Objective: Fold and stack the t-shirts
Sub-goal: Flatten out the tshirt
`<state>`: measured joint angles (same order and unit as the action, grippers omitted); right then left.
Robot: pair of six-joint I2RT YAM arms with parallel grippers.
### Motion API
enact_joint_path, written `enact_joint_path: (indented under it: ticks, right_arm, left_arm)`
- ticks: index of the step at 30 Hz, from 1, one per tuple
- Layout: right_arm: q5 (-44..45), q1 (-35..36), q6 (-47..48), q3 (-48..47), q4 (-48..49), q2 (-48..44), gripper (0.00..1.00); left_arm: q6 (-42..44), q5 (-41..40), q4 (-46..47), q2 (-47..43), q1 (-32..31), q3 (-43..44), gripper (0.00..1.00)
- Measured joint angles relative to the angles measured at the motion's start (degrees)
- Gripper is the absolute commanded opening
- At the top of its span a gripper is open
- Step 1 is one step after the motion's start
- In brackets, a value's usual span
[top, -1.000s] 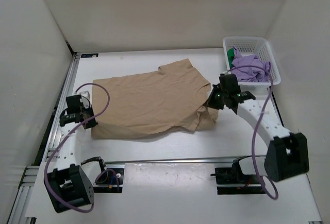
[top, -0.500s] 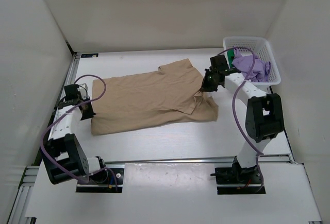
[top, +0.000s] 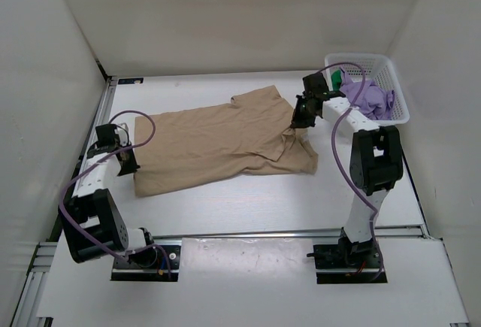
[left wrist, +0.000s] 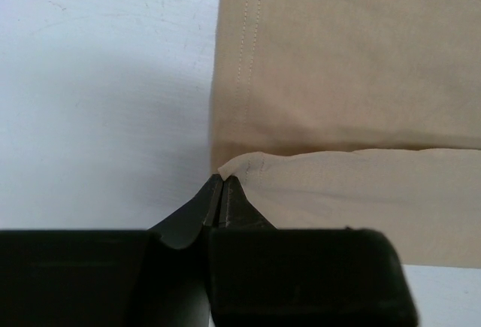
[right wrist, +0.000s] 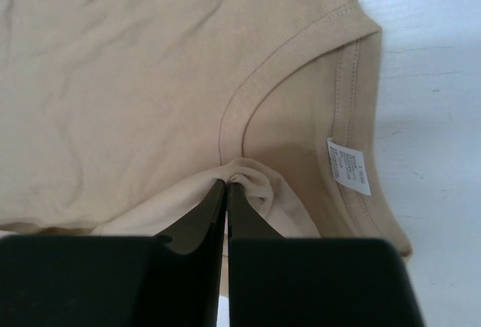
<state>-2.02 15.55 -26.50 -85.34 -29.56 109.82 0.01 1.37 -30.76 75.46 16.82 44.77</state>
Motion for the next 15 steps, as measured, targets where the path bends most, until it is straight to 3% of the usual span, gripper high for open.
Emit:
enact_joint_path:
  ticks: [4,8,15]
  right_arm:
    - [0.37,-0.11,0.37,0.83,-1.01,-0.46,0.00]
    - [0.31,-0.11,0.87,9.05,-1.20,-7.74,0.00]
    - [1.55,1.86,-3.72,31.58,-6.27,-40.68,0.00]
  left_arm:
    - [-0.02,-0.42,-0.04,0.70,0.00,0.35,0.10]
    - [0.00,-1.14,-0.61,-7.74,0.00,-0.79,0.10]
    - [0.00,-0.07,-10.19,-27.74,0.00,-2.84,0.10]
